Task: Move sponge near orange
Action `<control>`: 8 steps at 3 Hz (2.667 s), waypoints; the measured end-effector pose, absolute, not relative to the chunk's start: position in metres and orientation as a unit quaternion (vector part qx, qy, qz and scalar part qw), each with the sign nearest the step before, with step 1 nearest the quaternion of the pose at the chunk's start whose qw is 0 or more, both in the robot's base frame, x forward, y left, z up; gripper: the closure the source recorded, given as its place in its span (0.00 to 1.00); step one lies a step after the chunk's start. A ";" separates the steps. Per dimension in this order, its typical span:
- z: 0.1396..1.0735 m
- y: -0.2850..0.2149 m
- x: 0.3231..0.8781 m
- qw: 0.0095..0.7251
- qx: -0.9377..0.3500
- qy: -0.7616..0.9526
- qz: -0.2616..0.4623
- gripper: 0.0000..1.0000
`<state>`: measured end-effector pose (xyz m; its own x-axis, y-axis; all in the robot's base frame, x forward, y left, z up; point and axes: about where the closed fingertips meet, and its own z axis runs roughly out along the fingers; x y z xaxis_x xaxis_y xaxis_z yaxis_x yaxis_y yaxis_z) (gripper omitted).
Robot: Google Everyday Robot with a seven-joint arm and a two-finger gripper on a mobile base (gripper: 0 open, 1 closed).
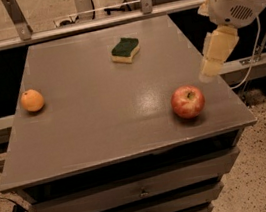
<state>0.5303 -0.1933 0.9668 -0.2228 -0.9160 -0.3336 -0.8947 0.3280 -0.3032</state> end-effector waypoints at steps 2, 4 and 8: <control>0.942 -0.157 0.637 0.311 -0.523 0.793 0.009 0.00; 0.914 -0.082 0.701 0.375 -0.465 0.798 0.084 0.00; 0.853 -0.026 0.800 0.416 -0.402 0.795 0.183 0.00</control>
Offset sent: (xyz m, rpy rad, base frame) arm 0.1584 0.0493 -0.0332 0.2699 -0.1425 -0.1415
